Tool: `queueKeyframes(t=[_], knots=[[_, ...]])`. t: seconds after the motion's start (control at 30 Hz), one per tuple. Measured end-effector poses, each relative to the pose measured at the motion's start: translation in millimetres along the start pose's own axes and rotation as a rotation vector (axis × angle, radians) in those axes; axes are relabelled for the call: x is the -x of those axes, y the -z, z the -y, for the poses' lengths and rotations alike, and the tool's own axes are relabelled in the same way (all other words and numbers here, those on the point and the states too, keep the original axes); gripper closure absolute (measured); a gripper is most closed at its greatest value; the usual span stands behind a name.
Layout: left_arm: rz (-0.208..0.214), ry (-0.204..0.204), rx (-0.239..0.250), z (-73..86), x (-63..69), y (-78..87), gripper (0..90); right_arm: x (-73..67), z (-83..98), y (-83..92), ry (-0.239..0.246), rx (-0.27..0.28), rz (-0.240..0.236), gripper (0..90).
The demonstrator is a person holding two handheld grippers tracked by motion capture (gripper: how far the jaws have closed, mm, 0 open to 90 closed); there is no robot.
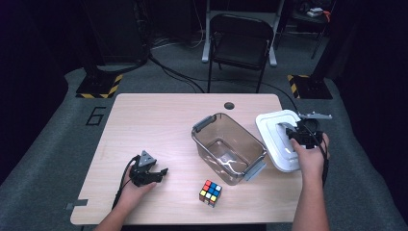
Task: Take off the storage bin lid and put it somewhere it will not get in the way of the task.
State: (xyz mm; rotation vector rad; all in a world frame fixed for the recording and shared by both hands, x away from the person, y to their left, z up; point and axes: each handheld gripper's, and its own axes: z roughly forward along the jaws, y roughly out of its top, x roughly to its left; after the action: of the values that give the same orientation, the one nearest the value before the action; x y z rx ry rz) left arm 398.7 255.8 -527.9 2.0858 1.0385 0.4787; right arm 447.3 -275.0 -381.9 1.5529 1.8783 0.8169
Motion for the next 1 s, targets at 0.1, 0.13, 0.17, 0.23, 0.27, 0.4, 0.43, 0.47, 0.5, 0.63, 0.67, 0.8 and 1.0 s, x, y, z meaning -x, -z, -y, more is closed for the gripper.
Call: queueKeyframes(t=[0.1,0.13,0.17,0.23,0.27,0.4,0.43,0.47,0.5,0.63,0.67,0.8,1.0], knots=[[0.000,-0.001,0.000,0.0,-0.1,0.0,35.3,-0.6,1.9,-5.0,0.001,-0.009,-0.004,67.1],[0.001,0.000,0.000,0.0,-0.1,0.0,35.3,-1.1,2.7,-6.9,0.000,-0.007,-0.003,67.1],[0.001,-0.001,0.000,0.0,-0.1,0.0,35.3,-1.3,3.3,-8.6,0.003,-0.009,-0.002,67.1],[0.002,-0.001,0.000,0.0,-0.1,0.0,35.3,-2.3,4.3,-11.7,0.001,-0.015,-0.004,67.0],[0.001,-0.001,0.000,0.0,-0.1,0.0,35.3,-2.5,4.8,-13.0,0.003,-0.022,-0.002,67.1],[0.001,-0.001,0.000,0.0,-0.1,0.0,35.2,-2.4,7.9,-20.0,0.004,-0.034,-0.007,67.0],[0.001,0.000,0.000,0.0,0.0,0.0,35.2,-2.4,9.0,-22.1,0.001,-0.030,-0.009,67.0],[0.000,0.000,0.000,0.0,0.0,0.0,35.2,-2.7,9.9,-23.5,-0.003,-0.033,-0.007,67.0],[0.001,0.001,0.000,0.0,0.1,-0.1,35.3,-2.5,10.7,-25.2,0.004,-0.033,-0.009,67.0],[0.002,0.000,0.001,0.0,0.0,-0.1,35.2,-2.4,14.0,-30.8,0.001,-0.039,-0.007,67.1],[0.001,0.000,0.001,0.0,0.0,-0.1,35.2,-2.2,14.9,-32.7,0.004,-0.038,-0.011,67.0],[0.002,0.001,0.001,-0.1,0.1,-0.3,35.2,-3.3,18.8,-40.3,0.007,-0.050,-0.013,67.0],[0.001,-0.002,0.000,-0.2,0.1,-0.2,35.2,-5.8,23.0,-48.7,0.001,-0.074,-0.014,67.0]])
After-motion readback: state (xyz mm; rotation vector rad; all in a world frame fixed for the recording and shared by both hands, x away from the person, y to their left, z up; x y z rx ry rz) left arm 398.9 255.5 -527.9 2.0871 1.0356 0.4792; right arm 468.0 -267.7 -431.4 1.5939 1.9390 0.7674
